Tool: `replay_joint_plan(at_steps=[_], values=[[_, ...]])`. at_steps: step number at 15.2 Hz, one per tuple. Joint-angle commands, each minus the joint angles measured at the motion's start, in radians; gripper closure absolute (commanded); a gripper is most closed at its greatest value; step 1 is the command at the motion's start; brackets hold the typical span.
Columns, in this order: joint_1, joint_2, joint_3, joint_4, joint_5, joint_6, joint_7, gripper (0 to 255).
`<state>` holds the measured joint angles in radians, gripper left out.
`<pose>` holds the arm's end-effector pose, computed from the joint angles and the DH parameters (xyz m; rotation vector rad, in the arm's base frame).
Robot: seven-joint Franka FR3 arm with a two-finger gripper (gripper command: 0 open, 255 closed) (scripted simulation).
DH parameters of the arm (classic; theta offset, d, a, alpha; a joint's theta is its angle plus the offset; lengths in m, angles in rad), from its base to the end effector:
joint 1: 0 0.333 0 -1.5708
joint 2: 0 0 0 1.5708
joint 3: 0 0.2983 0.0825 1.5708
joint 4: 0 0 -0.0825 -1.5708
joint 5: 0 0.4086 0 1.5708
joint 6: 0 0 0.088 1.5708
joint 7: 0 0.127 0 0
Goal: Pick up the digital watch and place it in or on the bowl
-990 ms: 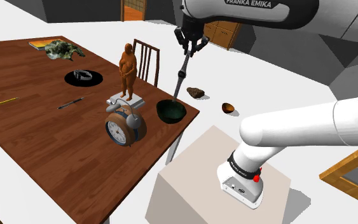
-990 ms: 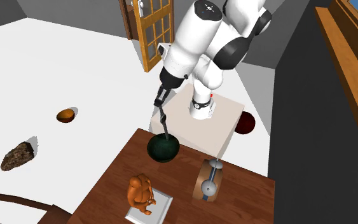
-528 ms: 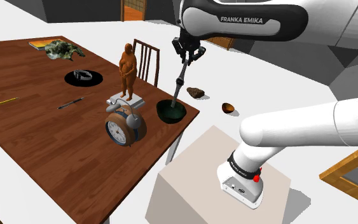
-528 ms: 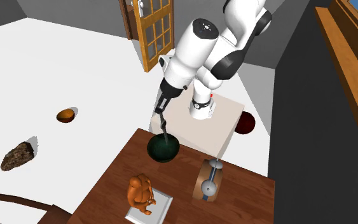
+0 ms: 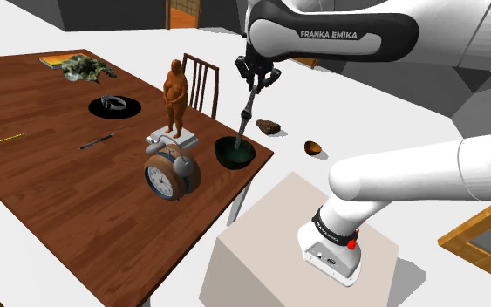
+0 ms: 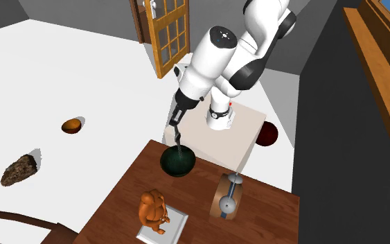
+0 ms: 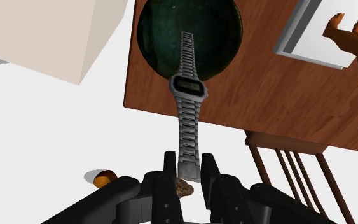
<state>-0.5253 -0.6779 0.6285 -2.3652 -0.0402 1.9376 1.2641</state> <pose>0.4297 0.0570 0.4971 2.3201 -1.6456 0.5231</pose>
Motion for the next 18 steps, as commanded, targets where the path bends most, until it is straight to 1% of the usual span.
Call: replay_joint_plan(at_steps=[1, 2, 7, 11, 18], values=[[0.000, 0.000, 0.000, 0.000, 0.000, 0.000, 0.000, 255], [0.000, 0.000, 0.000, 0.000, 0.000, 0.000, 0.000, 0], [0.000, 0.000, 0.000, 0.000, 0.000, 0.000, 0.000, 0], [0.008, -0.014, -0.002, 0.115, 0.007, -0.130, -0.005, 0], [0.008, -0.014, -0.002, 0.115, 0.007, -0.130, -0.005, 0]])
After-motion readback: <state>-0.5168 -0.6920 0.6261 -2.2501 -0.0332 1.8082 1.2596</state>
